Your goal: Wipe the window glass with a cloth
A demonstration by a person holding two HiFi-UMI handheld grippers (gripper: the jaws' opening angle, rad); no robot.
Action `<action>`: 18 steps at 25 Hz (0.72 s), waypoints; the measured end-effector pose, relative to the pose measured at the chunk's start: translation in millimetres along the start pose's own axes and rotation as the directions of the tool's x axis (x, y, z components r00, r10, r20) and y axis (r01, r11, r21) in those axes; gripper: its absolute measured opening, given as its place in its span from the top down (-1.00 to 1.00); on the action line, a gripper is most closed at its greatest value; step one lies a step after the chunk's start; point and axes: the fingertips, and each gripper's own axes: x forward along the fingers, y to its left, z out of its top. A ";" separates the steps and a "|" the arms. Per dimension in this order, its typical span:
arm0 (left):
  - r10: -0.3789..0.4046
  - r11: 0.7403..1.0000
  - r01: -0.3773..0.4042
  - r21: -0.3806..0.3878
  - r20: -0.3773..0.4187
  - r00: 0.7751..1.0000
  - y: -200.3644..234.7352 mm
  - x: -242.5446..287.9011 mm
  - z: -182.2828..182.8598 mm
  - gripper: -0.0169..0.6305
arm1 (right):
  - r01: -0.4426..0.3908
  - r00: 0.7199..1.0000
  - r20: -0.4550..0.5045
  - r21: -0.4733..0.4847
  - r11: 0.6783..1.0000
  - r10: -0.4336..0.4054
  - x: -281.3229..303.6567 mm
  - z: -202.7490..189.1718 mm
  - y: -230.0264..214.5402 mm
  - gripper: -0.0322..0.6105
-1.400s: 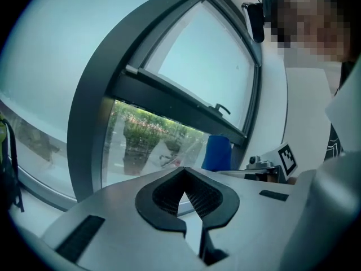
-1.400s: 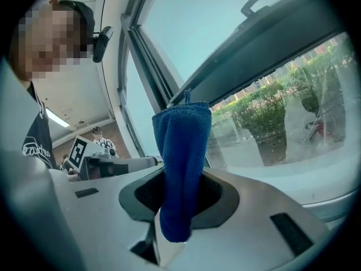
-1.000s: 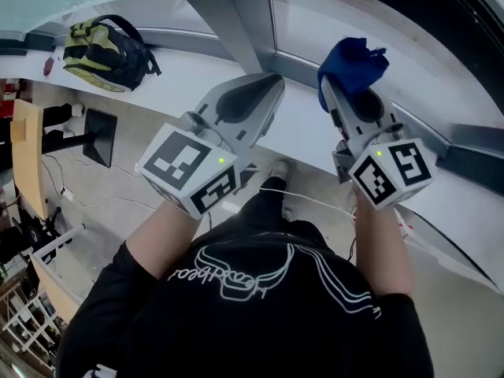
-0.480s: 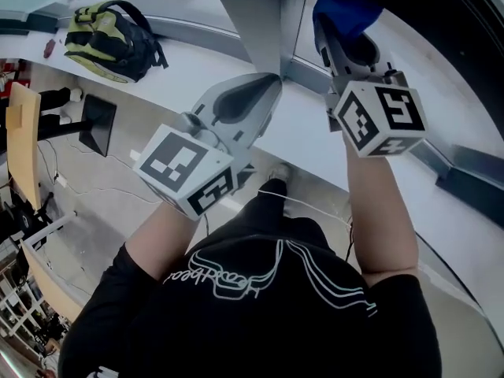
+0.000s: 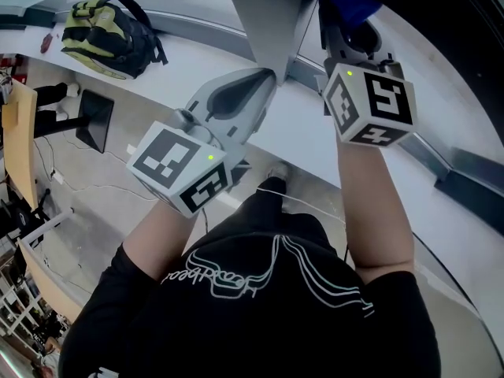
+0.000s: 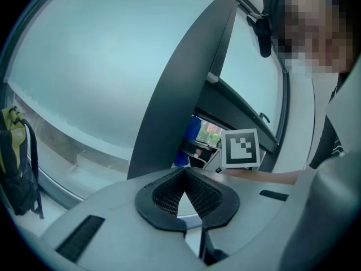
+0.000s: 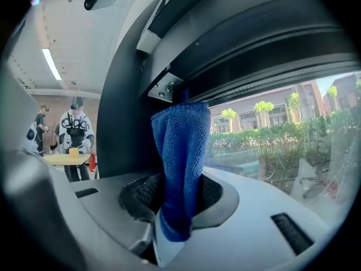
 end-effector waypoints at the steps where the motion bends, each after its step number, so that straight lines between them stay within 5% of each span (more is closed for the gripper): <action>1: 0.000 1.000 0.000 -0.004 0.001 1.000 1.3 -0.4 0.4 0.94 | 0.013 1.000 0.000 0.003 1.000 -0.013 0.2 0.3 -1.9 0.61; 18: -0.008 1.000 0.008 -0.025 0.005 1.000 -1.7 2.7 -0.4 0.94 | 0.052 0.999 0.005 0.009 0.999 -0.052 2.9 -3.0 -11.5 0.61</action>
